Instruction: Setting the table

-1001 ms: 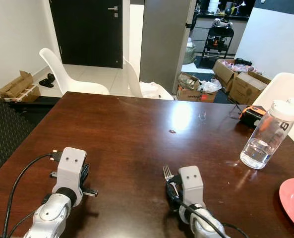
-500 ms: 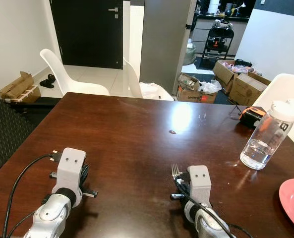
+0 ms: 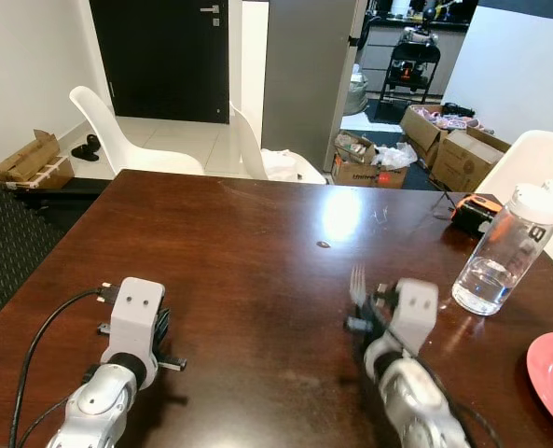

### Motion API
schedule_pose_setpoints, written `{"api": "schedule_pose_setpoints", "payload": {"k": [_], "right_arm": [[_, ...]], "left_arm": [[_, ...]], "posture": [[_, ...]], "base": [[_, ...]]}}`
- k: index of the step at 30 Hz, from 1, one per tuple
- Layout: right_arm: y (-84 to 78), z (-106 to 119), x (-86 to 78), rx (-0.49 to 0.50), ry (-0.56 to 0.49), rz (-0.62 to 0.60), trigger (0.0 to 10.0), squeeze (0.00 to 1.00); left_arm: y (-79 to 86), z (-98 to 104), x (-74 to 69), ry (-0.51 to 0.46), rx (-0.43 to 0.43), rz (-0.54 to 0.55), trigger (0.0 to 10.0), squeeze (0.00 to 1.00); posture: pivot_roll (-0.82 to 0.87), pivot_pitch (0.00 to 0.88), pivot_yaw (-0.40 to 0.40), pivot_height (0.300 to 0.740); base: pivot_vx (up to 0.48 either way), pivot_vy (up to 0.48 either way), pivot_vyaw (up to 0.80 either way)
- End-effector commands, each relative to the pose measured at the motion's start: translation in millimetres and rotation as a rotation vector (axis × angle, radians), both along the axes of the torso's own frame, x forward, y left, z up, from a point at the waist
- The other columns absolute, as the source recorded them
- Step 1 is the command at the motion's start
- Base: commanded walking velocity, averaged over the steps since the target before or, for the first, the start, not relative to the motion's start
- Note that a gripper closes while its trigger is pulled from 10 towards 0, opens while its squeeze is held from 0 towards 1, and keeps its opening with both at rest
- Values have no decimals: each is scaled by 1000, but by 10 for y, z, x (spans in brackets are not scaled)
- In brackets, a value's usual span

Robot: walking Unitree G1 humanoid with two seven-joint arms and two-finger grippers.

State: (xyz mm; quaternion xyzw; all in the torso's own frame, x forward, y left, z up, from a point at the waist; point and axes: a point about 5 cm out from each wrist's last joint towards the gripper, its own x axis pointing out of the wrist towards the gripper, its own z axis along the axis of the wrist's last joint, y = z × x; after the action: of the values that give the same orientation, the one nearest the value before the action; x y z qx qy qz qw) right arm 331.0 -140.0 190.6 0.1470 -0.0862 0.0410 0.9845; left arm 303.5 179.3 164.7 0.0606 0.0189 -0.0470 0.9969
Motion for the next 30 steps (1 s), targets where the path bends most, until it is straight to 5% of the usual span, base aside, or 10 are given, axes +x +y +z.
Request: {"api": "schedule_pose_setpoints", "payload": {"k": [1, 6, 17, 30], "right_arm": [[24, 83, -37, 23, -45, 4, 10000, 0], [132, 142, -77, 27, -82, 30, 10000, 0], [267, -258, -207, -115, 11, 83, 10000, 0], [229, -268, -186, -168, 0, 73, 10000, 0]], "left_arm": [[-41, -9, -24, 12, -24, -11, 10000, 0], [-21, 17, -57, 6, -81, 16, 10000, 0], [122, -151, -239, 29, -35, 85, 10000, 0], [42, -126, -135, -12, -19, 94, 10000, 0]], "posture": [[67, 129, 44, 740], [68, 129, 41, 740], [72, 125, 26, 740], [57, 111, 16, 740]], "base": [[0, 0, 0], [0, 0, 0], [0, 0, 0], [0, 0, 0]]}}
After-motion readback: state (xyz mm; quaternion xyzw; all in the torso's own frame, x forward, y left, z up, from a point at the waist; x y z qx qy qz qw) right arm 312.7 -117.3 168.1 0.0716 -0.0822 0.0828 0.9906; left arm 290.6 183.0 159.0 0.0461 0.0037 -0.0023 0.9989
